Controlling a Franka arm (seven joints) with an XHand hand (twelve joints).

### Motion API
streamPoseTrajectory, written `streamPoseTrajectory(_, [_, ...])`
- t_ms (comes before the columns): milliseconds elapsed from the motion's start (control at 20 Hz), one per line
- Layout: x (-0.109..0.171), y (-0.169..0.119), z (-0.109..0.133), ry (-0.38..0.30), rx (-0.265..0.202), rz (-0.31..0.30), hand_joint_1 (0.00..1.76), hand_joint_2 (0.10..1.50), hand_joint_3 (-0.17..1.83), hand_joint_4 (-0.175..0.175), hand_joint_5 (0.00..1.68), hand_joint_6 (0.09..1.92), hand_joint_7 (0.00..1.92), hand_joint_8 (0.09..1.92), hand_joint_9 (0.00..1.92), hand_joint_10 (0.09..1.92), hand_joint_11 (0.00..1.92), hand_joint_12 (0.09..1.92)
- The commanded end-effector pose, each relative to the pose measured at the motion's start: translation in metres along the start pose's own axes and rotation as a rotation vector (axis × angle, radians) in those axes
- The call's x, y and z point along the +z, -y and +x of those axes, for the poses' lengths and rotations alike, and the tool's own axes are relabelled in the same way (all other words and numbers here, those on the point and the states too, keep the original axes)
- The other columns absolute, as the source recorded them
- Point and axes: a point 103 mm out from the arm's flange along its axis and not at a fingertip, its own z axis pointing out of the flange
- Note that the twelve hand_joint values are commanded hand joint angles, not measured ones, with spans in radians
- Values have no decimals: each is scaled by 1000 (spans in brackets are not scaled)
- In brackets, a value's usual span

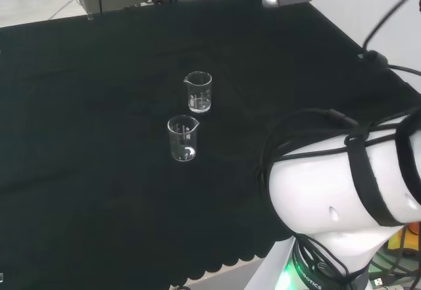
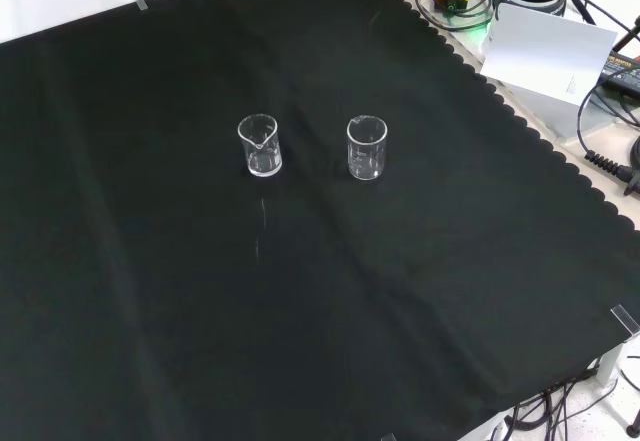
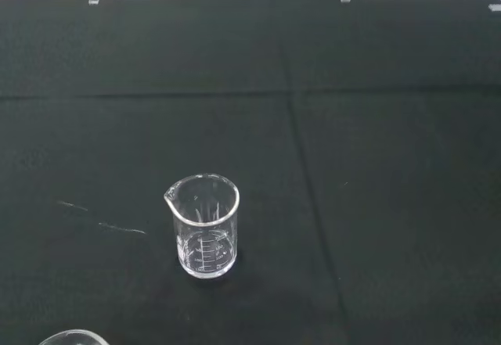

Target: Pick up the beaker on the right.

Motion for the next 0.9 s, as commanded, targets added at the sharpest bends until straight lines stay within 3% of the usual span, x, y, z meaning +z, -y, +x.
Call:
streamPoseTrajectory(50, [49,-90,-21,-54,-20,16,0,1202,351,-13,240,87,12,443,163,639,0,1383])
streamPoseTrajectory(200, [73,-115,-28,-70,-27,35,12,1206,328,-13,247,87,30,469,194,647,14,1394])
streamPoseTrajectory(400, [108,-140,-36,-144,-37,50,134,1161,290,-17,248,87,86,513,249,666,33,1396])
streamPoseTrajectory(550, [132,-150,-40,-280,-61,73,282,1097,258,-19,252,87,118,540,282,675,46,1395])
streamPoseTrajectory(650, [147,-154,-41,-326,-85,92,400,1044,236,-19,257,87,141,557,296,677,55,1395])
streamPoseTrajectory(900, [182,-158,-39,-343,-134,143,561,952,208,-20,276,87,157,579,309,674,66,1392])
